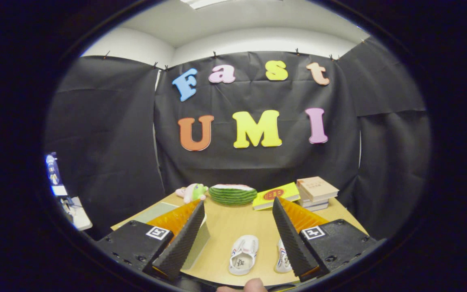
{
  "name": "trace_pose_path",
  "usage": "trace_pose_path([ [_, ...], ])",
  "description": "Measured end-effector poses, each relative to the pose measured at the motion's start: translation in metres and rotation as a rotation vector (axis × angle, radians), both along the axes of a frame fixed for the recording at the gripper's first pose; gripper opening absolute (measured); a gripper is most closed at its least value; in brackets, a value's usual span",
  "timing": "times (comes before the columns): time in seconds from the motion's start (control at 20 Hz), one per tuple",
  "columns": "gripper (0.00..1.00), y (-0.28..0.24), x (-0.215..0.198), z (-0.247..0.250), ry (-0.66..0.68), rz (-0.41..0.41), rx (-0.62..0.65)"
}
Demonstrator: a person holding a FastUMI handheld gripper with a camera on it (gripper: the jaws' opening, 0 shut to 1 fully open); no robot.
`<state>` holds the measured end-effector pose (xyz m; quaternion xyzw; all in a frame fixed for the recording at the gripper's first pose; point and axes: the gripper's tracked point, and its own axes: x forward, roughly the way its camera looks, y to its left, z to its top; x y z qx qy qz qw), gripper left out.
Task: Open the storage box then place both shoes into the box .Put the left shoe in first, then the right shoe, with the right side of both shoes facing outward in a uniform manner.
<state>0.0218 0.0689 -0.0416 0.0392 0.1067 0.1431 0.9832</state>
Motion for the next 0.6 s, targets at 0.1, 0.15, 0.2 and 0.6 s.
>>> trace_pose_path([
  [0.1, 1.00, 0.008, 0.002, -0.009, 0.043, 0.053, 0.030],
  [0.15, 1.00, 0.011, 0.003, -0.013, 0.066, 0.080, 0.043],
  [0.2, 1.00, 0.017, 0.005, -0.018, 0.086, 0.116, 0.062],
  [0.6, 1.00, 0.070, 0.010, -0.081, 0.315, 0.377, 0.179],
])
